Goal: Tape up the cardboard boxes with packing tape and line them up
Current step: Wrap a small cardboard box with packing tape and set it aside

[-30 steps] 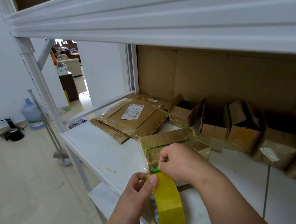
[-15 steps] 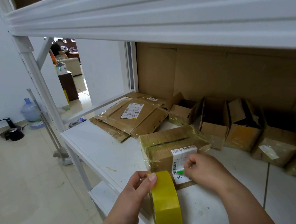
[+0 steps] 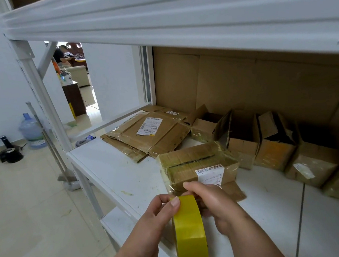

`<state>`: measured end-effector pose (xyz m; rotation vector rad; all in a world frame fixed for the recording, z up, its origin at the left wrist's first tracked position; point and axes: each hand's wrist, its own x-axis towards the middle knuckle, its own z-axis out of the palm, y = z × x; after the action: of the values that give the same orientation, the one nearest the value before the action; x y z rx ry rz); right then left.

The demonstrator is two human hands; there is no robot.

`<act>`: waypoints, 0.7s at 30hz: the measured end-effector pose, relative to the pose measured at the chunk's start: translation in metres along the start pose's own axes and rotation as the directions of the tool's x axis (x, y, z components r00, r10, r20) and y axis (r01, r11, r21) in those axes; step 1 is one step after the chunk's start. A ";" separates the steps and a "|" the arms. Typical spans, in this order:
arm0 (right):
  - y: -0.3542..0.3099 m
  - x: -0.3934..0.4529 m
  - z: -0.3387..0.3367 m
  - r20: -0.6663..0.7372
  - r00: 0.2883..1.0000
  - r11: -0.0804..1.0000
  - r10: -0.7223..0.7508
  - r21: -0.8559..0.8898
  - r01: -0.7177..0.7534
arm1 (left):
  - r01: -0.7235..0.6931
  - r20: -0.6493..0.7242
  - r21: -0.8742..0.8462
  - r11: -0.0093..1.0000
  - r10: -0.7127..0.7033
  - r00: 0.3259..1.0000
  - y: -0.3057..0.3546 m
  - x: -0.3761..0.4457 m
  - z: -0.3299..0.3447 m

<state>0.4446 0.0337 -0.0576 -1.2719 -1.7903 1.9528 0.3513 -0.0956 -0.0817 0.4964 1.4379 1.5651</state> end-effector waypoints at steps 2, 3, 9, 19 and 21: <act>-0.002 0.001 0.004 -0.005 1.000 1.000 0.000 0.007 0.000 | 0.004 -0.004 0.018 1.000 -0.004 1.000 -0.001 0.001 -0.002; -0.003 0.002 0.005 -0.014 1.000 1.000 -0.004 0.009 0.004 | 0.011 -0.010 0.037 0.999 -0.011 1.000 -0.001 0.002 -0.003; -0.003 0.006 0.005 -0.024 1.000 0.995 -0.010 0.100 0.013 | 0.081 -0.108 0.274 0.958 -0.053 0.993 0.007 0.006 -0.018; 0.000 0.005 0.004 -0.025 0.998 0.996 -0.065 0.060 0.066 | -0.381 0.237 0.863 0.332 0.400 0.885 0.036 0.084 -0.021; 0.000 0.003 0.003 -0.026 0.995 0.994 -0.091 0.050 0.093 | -0.370 0.249 0.887 0.276 0.389 0.887 0.032 0.092 -0.025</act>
<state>0.4409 0.0337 -0.0597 -1.1703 -1.7438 1.9130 0.2748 -0.0299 -0.0839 1.6243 2.2884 0.8757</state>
